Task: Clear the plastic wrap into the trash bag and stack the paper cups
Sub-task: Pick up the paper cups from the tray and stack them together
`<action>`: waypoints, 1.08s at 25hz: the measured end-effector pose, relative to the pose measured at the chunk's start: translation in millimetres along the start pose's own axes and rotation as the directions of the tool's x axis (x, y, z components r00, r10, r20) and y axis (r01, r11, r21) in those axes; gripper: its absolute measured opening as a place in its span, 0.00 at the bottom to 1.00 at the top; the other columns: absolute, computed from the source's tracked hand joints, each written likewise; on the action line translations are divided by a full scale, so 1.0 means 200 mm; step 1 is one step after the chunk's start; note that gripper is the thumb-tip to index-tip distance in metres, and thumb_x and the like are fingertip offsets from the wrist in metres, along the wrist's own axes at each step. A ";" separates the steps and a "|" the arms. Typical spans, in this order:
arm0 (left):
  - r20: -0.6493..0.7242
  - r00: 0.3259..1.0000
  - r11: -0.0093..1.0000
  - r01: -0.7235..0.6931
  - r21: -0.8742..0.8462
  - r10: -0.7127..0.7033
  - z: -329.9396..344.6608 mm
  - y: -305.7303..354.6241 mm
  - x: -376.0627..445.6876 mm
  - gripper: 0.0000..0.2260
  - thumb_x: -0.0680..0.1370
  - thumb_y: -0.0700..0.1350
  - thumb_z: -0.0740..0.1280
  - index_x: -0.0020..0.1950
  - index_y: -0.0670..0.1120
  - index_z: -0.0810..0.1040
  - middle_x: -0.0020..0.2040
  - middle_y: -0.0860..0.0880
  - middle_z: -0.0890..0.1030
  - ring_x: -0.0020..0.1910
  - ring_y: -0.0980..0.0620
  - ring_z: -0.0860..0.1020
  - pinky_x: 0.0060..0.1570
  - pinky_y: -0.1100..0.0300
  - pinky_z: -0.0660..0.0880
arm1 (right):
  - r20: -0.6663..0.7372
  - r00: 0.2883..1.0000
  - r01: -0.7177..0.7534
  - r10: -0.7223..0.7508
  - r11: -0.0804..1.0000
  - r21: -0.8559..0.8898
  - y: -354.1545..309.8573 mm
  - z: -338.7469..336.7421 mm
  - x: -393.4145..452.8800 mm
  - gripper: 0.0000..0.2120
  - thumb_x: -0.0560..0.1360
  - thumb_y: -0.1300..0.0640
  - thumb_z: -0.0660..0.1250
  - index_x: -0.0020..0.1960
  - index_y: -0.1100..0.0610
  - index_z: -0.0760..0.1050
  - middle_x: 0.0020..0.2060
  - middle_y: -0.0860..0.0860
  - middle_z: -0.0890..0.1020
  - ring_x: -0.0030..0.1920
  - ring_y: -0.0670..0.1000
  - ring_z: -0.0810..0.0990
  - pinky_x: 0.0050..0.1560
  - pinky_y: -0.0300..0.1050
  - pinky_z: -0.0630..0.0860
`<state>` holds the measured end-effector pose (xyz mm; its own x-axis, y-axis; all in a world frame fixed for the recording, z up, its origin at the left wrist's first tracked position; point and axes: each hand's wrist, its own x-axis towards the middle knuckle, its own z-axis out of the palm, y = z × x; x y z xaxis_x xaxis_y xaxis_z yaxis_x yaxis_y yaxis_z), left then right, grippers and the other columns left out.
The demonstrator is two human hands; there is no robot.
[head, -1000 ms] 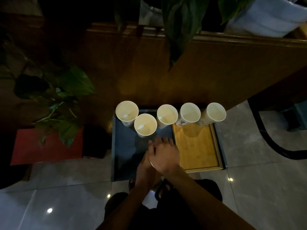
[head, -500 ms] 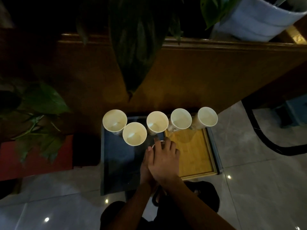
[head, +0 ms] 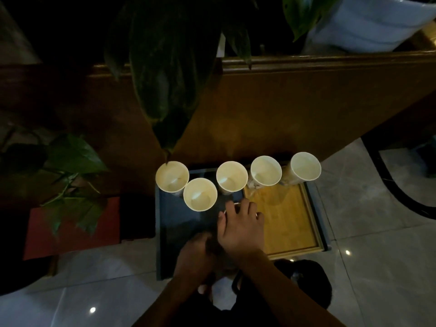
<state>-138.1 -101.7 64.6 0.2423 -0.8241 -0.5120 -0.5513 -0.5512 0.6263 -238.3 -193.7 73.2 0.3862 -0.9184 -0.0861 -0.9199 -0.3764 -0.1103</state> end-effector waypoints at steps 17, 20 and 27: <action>-0.298 0.951 0.943 0.026 0.333 0.079 -0.68 -0.21 0.35 0.19 0.77 0.56 0.69 0.66 0.52 0.75 0.48 0.43 0.83 0.51 0.41 0.81 0.50 0.48 0.79 | 0.119 0.992 -0.053 0.040 0.993 0.108 0.02 -0.06 0.01 0.25 0.79 0.38 0.52 0.72 0.47 0.68 0.64 0.58 0.74 0.63 0.60 0.72 0.60 0.57 0.73; -0.364 0.921 0.955 -0.028 0.295 0.139 -0.70 -0.23 0.34 0.11 0.78 0.53 0.68 0.56 0.48 0.81 0.43 0.43 0.85 0.46 0.41 0.82 0.45 0.48 0.79 | 0.131 0.991 -0.047 0.033 0.993 0.108 0.02 -0.07 0.02 0.26 0.79 0.38 0.52 0.74 0.46 0.66 0.64 0.57 0.73 0.64 0.60 0.71 0.61 0.57 0.72; -0.554 0.795 0.967 -0.163 0.196 0.247 -0.85 -0.26 0.16 0.08 0.76 0.47 0.72 0.47 0.44 0.79 0.36 0.47 0.81 0.35 0.46 0.81 0.32 0.62 0.70 | 0.117 0.993 -0.030 0.016 0.992 0.120 0.03 -0.09 0.02 0.28 0.79 0.36 0.53 0.76 0.44 0.64 0.66 0.57 0.74 0.66 0.59 0.70 0.63 0.57 0.71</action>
<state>33.7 -121.6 114.5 0.4989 -0.8636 0.0734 -0.7294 -0.3726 0.5736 -242.8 -201.4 89.2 0.3772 -0.9035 -0.2035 -0.9160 -0.3315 -0.2259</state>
